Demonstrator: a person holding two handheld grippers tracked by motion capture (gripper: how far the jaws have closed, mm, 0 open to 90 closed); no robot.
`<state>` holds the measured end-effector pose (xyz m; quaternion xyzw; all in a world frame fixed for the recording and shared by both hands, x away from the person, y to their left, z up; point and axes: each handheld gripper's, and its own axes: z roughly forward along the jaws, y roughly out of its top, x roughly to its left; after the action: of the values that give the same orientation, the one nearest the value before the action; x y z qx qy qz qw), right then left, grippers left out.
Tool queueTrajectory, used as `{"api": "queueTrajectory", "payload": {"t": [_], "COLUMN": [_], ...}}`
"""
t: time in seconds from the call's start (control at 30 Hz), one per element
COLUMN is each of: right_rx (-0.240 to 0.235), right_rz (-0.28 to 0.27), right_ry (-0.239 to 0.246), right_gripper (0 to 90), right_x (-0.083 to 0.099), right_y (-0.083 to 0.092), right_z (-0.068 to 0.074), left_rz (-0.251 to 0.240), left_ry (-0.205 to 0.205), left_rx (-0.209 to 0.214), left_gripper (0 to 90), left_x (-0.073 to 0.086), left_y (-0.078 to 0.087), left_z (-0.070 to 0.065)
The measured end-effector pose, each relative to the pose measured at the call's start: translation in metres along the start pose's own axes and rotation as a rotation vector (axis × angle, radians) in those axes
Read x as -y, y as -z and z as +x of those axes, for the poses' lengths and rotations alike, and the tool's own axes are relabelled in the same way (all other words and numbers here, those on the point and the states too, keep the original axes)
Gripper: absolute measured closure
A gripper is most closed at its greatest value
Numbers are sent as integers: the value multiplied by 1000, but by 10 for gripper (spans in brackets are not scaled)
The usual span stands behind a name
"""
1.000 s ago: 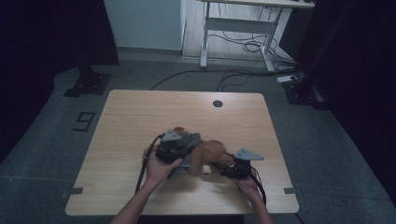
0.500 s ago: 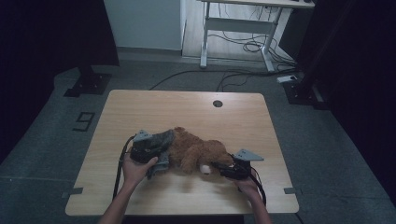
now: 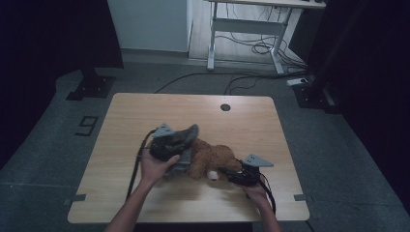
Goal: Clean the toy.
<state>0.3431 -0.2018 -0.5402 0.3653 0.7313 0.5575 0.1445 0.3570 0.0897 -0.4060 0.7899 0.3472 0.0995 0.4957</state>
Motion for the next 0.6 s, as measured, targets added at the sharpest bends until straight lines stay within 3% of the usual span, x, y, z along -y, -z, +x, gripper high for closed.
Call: {"api": "queueTrajectory", "payload": {"t": [0.13,0.3,0.37,0.4,0.5,0.6], "right_rx": [-3,-2,-3,-2,-3,-3], "right_rz": [0,-2,0,1,0,-3], "right_ry": [-2,-1,3,0,-3,-4], "right_gripper": [367,367,367,367,367,367], "right_x": [0,1,1,1,1,1], "right_y": [0,1,1,1,0,0], "right_z": [0,0,0,0,0,-1], "left_rz": [65,181,204,197,188,184], "left_ry": [-51,-76,-91,-76,-57,-45], "left_rx": [74,113,96,100,85,26], "left_gripper": [801,800,800,800,801,805], "left_x": [-9,5,12,14,17,20], "left_y": [-45,-92,-99,-100,-92,-78], "left_z": [-38,-62,-63,-61,-52,-38]}}
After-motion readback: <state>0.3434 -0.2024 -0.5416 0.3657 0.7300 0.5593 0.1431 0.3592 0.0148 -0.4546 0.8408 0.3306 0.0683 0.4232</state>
